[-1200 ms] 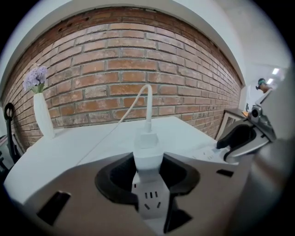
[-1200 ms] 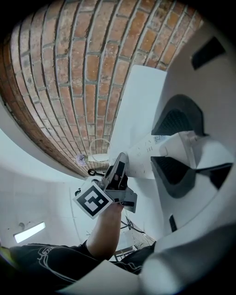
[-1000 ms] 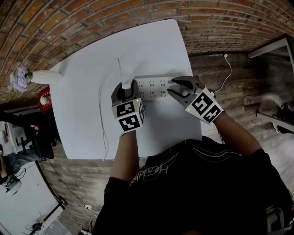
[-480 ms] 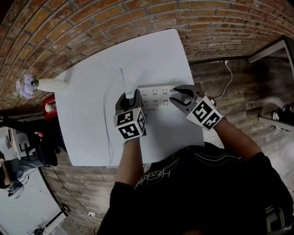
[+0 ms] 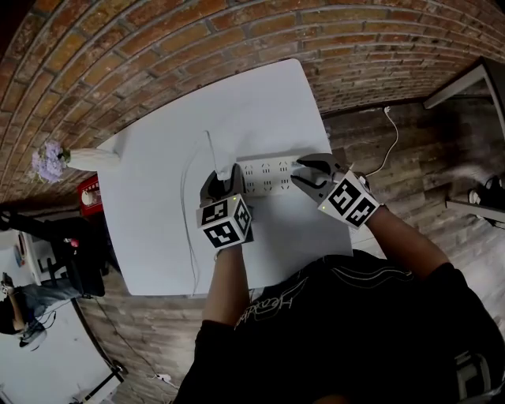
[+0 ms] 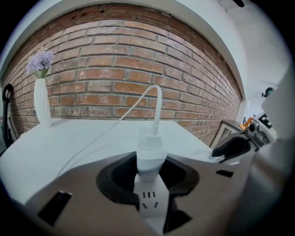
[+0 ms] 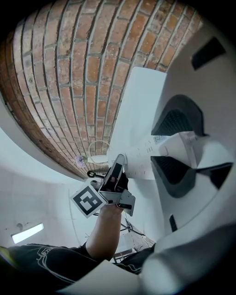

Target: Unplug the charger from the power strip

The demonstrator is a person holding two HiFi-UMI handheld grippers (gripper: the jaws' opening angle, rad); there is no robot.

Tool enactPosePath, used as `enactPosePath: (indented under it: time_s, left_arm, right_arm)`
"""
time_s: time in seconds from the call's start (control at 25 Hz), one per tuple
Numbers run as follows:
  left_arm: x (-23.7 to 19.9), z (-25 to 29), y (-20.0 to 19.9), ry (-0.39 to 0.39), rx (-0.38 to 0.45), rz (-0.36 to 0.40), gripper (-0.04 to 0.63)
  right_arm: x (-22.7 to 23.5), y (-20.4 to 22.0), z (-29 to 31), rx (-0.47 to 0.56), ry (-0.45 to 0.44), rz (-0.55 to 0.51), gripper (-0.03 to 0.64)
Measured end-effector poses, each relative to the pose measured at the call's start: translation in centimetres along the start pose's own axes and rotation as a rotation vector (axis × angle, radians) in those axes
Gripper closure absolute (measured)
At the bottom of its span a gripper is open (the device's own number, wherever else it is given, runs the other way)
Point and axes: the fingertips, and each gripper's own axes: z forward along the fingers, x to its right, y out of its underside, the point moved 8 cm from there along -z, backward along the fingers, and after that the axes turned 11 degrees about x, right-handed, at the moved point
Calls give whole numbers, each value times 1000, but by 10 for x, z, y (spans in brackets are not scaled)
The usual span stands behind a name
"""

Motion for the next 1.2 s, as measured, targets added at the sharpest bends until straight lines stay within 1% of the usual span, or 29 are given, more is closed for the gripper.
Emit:
enactPosePath:
  time_s: [0.12,0.28,0.36,0.4,0.48,0.64,0.68,0.72,0.76,0.8,0.96,1.04,1.08,1.12,1.16,1.2]
  left_arm:
    - [3,-1,0,-23,7,57,463]
    - [13,-2,-3,-66,24,175,460]
    - [16,-2,-3,-76,23,206,460]
    - [16,-2,-3,-76,21,206,459]
    - [14,-2,-4,-68,15,168,461]
    - [5,-1,-4,-41,-17,2,462]
    - [3,0,-3,-37,-27,-34,462]
    - [2,0,-3,-38,-33,-53,460]
    - [2,0,-3,-42,-35,-50,460]
    - [3,0,-4,-50,-34,-27,462]
    - [12,1,-7,-79,-33,127,463]
    - [16,1,-7,-89,-40,190,462]
    - [17,1,-7,-90,-44,203,462]
    - [17,1,-8,-85,-47,197,462]
    - [15,1,-9,-75,-49,171,462]
    - [12,1,-9,-60,-50,127,462]
  right_arm:
    - [-1,0,1,-6,3,9,502]
    - [0,0,0,-10,4,16,503]
    - [0,0,0,-13,4,17,503]
    - [1,0,0,-14,4,17,503]
    - [1,0,0,-14,3,19,502]
    - [2,0,-1,-9,-1,26,500]
    - [2,0,-1,-9,-1,24,500]
    - [2,0,0,-10,0,23,500]
    - [2,0,0,-11,-1,22,500]
    - [2,0,0,-13,-1,21,500]
    - [2,-1,1,-23,-2,20,500]
    - [2,-1,1,-27,-2,19,500]
    - [2,-1,1,-28,-2,19,500]
    - [2,-1,1,-29,-3,18,500]
    - [3,-1,1,-29,-5,19,500]
    - [3,-1,1,-29,-7,19,500]
